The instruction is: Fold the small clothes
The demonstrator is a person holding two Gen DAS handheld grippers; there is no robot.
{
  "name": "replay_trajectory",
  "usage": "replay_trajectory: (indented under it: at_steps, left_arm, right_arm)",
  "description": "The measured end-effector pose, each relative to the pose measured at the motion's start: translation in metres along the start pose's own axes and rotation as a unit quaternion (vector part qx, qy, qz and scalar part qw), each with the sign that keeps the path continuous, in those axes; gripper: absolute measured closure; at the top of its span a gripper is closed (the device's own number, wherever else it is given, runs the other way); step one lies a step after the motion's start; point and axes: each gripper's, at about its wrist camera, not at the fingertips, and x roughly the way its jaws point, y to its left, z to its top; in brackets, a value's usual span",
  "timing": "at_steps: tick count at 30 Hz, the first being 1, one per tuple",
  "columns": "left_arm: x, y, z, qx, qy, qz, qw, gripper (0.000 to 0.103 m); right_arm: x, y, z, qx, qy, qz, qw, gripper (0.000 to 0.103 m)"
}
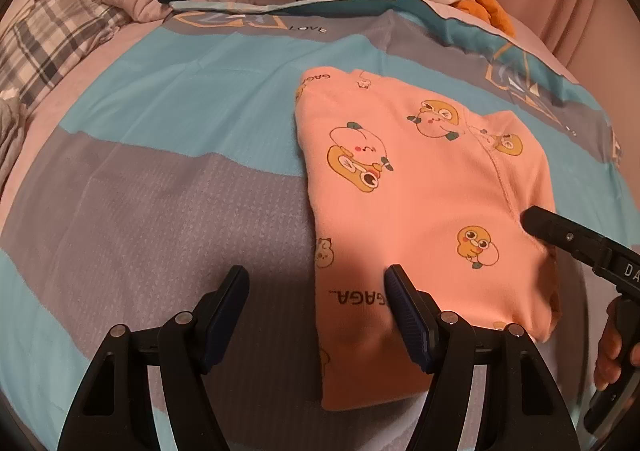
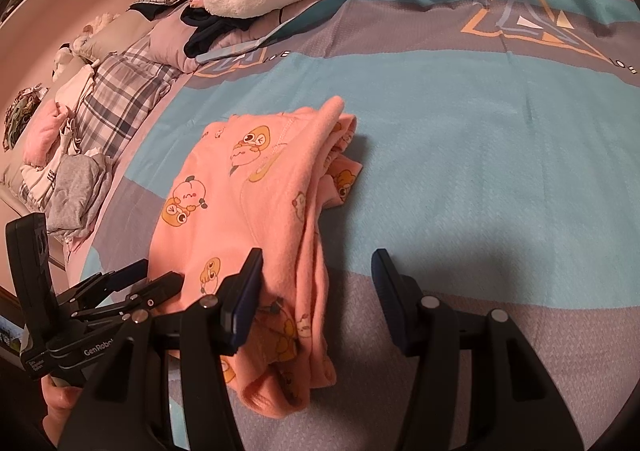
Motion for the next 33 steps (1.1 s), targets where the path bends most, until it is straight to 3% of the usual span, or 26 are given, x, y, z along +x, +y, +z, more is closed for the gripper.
replay_trajectory:
  at_steps: [28,33]
  left_arm:
    - [-0.006,0.001,-0.007,-0.006,0.005,0.007,0.9999,0.033]
    - [-0.008,0.002,-0.009,-0.011,0.007,0.009,0.9999,0.027]
  right_arm:
    - [-0.008,0.001,-0.006,-0.002,0.001,-0.006,1.0,0.048]
    - [-0.014,0.001,-0.011,-0.001,0.0,-0.011,1.0,0.048]
